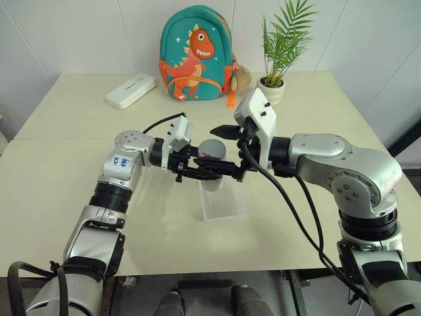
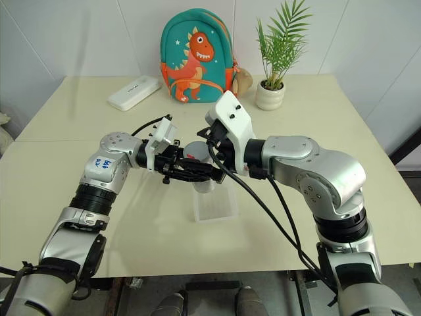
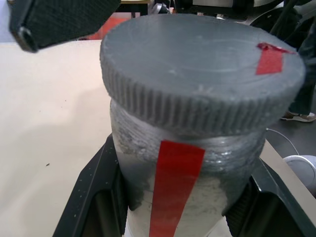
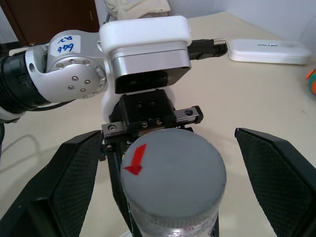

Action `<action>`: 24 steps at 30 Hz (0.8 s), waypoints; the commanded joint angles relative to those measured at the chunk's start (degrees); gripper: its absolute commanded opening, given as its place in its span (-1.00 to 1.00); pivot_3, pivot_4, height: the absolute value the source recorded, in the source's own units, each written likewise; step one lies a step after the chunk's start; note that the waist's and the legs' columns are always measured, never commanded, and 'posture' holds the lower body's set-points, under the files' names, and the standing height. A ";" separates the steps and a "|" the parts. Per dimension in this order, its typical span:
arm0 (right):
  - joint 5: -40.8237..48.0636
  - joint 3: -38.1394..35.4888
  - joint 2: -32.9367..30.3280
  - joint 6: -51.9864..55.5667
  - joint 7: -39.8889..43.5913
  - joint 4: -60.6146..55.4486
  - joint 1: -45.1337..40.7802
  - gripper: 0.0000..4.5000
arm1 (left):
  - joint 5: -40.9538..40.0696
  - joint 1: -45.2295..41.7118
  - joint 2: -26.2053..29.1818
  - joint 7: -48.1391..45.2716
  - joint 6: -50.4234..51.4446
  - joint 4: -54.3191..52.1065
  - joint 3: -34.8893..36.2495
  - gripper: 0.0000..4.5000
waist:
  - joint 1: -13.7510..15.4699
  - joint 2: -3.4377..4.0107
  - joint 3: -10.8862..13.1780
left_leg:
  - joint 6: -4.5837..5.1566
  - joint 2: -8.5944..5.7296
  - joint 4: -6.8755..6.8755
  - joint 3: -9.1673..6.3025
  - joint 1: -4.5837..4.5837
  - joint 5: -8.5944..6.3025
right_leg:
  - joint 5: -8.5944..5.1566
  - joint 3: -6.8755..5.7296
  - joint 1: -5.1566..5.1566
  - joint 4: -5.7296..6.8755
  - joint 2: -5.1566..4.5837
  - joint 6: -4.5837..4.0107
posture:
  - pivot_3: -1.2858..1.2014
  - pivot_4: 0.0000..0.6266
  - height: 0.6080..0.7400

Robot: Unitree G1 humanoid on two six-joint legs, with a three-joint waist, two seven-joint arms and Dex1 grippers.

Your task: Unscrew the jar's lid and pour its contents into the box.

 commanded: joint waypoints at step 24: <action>-3.05 -0.99 -1.18 -2.40 3.15 0.60 -1.06 0.31 | -0.32 -1.93 0.23 -0.22 -0.36 -0.75 0.41 -0.07 | 0.00 0.00 0.00 | 0.00 0.00 0.00 0.00 0.00 0.00 | 0.00 0.00 0.00 0.00 0.00 0.00 | 0.03 -0.52 1.00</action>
